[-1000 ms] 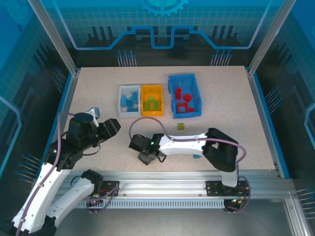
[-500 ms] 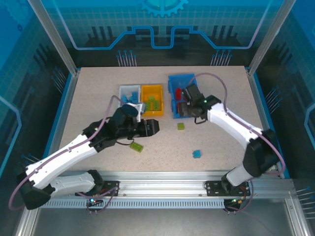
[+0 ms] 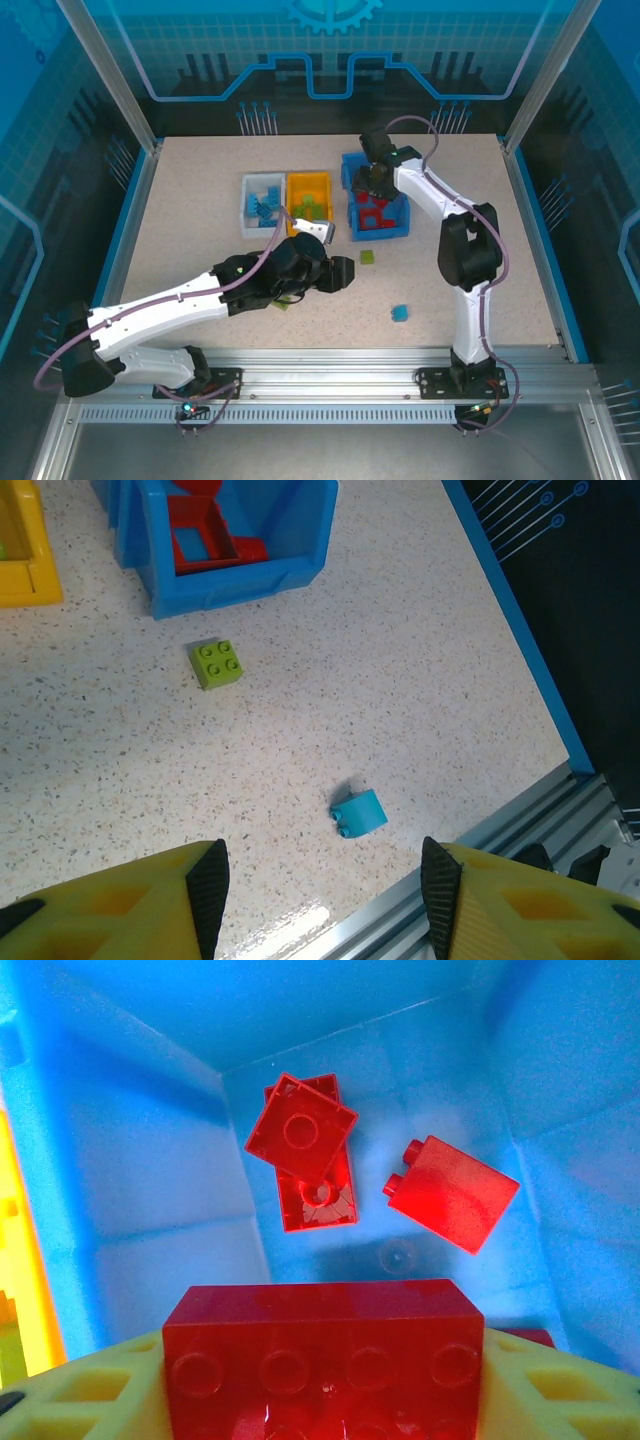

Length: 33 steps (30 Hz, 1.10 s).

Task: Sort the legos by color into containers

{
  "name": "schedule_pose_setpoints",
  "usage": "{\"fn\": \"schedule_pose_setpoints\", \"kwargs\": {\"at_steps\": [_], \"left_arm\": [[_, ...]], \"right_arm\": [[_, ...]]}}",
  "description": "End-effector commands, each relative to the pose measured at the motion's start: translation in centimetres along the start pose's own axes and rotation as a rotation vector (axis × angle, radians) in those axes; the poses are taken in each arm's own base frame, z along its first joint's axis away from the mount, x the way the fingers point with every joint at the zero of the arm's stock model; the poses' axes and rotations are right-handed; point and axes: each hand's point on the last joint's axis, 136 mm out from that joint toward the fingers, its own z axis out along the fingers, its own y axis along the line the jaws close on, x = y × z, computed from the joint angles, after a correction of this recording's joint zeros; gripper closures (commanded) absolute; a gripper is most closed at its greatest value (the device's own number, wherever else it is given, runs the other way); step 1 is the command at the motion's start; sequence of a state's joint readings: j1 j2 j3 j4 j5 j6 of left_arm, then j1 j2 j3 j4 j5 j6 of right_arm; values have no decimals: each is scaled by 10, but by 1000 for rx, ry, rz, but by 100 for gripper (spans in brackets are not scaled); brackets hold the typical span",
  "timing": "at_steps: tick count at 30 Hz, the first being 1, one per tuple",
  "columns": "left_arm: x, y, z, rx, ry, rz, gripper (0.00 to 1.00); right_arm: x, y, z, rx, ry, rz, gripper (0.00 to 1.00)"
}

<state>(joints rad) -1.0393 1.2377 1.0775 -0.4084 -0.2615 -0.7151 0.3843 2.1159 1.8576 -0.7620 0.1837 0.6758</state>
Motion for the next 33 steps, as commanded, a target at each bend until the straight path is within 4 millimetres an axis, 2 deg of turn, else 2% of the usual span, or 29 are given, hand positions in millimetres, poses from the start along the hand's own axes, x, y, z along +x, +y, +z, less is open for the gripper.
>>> {"fn": "schedule_pose_setpoints", "kwargs": {"at_steps": [1, 6, 10, 14, 18, 23, 26, 29, 31, 33], "left_arm": [[-22, -14, -8, 21, -77, 20, 43], [-21, -10, -12, 7, -80, 30, 43], [-17, -3, -12, -16, -69, 34, 42], [-13, 5, -13, -38, -65, 25, 42], [-8, 22, -17, -107, -62, -4, 42], [9, 77, -28, -304, -44, -131, 39], [26, 118, -34, -411, -16, -265, 36], [45, 151, -34, -479, 3, -406, 33], [57, 168, -29, -500, 21, -517, 32], [66, 179, -20, -498, 31, -613, 32]], "right_arm": [[4, -14, 10, 41, 62, 93, 45], [4, -12, 14, 28, 71, 100, 29], [-3, -5, 0, -9, 44, 85, 24], [-10, 5, -21, -43, 8, 70, 23], [-18, 16, -52, -78, -53, 49, 27], [-19, 30, -114, -124, -199, -22, 32], [2, 43, -150, -185, -296, -122, 33], [48, 65, -179, -279, -397, -312, 33], [99, 83, -192, -374, -437, -494, 32], [142, 88, -200, -448, -448, -601, 32]]}}
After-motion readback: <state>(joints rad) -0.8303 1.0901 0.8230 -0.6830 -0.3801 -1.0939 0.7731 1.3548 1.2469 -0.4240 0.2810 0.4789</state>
